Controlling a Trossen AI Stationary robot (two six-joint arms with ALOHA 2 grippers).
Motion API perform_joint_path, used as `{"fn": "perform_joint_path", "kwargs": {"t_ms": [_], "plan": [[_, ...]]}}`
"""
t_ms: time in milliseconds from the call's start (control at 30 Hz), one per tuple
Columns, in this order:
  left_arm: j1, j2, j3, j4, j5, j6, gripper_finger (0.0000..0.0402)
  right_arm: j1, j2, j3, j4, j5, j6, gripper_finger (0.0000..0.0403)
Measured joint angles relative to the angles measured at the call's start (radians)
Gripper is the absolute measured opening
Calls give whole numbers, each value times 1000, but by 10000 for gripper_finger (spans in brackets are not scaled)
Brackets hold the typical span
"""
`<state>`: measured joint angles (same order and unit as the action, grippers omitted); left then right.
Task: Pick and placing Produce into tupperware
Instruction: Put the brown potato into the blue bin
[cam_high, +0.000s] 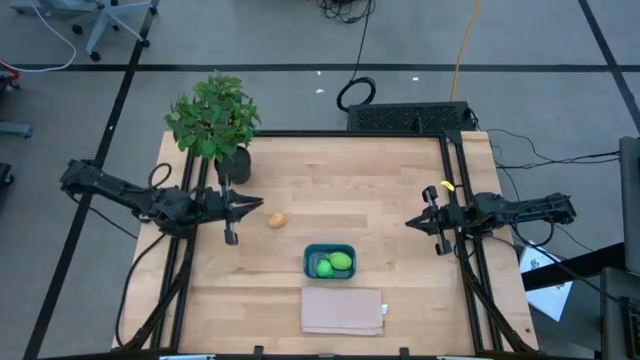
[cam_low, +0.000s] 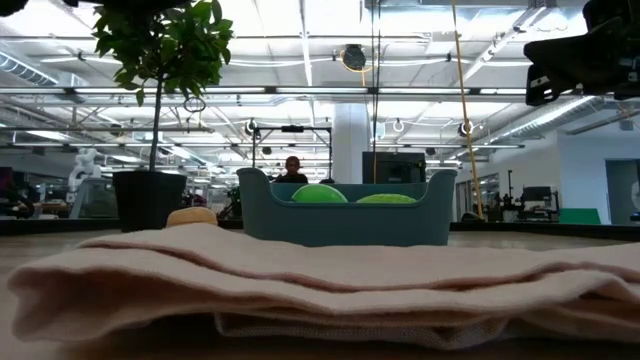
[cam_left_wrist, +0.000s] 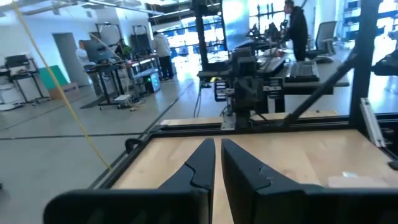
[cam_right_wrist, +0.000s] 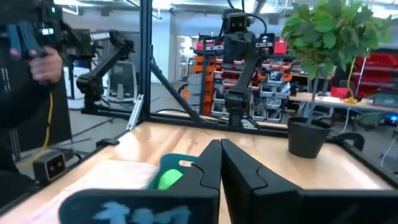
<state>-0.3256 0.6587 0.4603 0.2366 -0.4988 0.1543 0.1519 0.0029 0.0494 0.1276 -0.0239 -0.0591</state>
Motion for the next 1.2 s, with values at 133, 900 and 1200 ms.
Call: {"fn": "perform_joint_path", "kwargs": {"t_ms": [133, 900, 1200], "plan": [[35, 66, 59, -3, 1, 2, 33, 0, 0, 0, -7, 0, -51, 0], [155, 264, 605, -329, 52, 3, 33, 0, 0, -1, 18, -2, -76, 0], [192, 404, 748, -511, 220, -63, 33, 0, 0, -1, 17, 4, -65, 0]]}}
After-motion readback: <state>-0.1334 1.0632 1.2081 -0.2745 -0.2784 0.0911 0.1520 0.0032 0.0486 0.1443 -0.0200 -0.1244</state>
